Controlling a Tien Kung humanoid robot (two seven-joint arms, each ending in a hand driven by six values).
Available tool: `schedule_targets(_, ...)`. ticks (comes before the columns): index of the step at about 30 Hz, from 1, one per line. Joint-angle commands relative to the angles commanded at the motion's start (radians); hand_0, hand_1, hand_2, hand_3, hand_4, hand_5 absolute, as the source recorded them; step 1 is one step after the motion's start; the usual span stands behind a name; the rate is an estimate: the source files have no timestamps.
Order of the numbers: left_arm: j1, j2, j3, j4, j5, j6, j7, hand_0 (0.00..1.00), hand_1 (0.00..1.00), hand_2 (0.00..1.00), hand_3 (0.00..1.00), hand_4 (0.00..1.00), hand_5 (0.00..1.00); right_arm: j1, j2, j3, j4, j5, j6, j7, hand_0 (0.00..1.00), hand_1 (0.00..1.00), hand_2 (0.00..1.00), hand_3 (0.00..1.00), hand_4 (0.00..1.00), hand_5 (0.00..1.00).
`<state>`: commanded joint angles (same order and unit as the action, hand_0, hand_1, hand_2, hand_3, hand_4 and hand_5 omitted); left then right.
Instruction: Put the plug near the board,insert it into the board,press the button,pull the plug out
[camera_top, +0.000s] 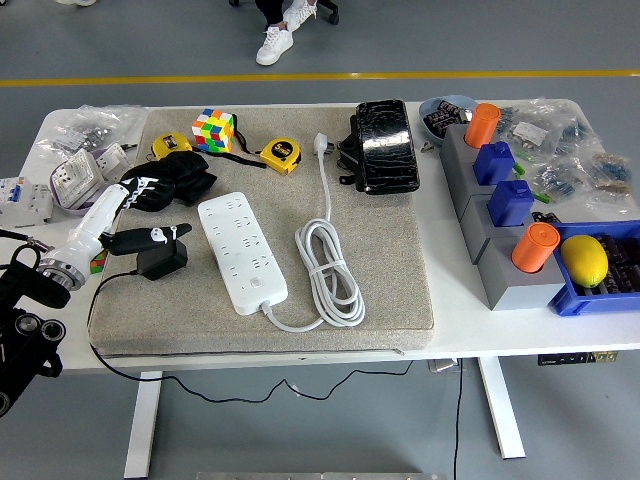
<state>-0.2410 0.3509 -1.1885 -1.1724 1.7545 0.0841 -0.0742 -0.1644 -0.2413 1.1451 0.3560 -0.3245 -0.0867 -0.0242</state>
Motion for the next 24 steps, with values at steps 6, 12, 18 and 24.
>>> schedule_targets(6,0.0,0.01,0.008,0.009,0.088,-0.04,0.04,0.803,0.789,0.778,0.769,0.998,0.358,0.0,0.003,0.003,-0.001,0.001,0.0,0.0,0.568,0.661,0.67,0.548,0.922,0.472)
schedule_targets(12,0.004,0.007,0.005,0.022,0.102,-0.049,0.042,0.801,0.775,0.741,0.755,0.998,0.346,0.001,0.006,0.005,-0.001,0.0,0.001,0.0,0.568,0.661,0.67,0.548,0.922,0.471)
schedule_targets(18,0.006,0.008,0.004,0.026,0.1,-0.06,0.048,0.799,0.752,0.722,0.736,0.998,0.34,0.001,0.005,0.009,0.003,-0.006,0.0,0.001,0.568,0.661,0.67,0.548,0.922,0.471)
schedule_targets(24,0.005,0.008,0.005,0.027,0.097,-0.067,0.055,0.742,0.686,0.677,0.697,0.998,0.32,0.002,0.006,0.009,0.003,-0.005,0.0,0.0,0.568,0.662,0.67,0.547,0.922,0.471)
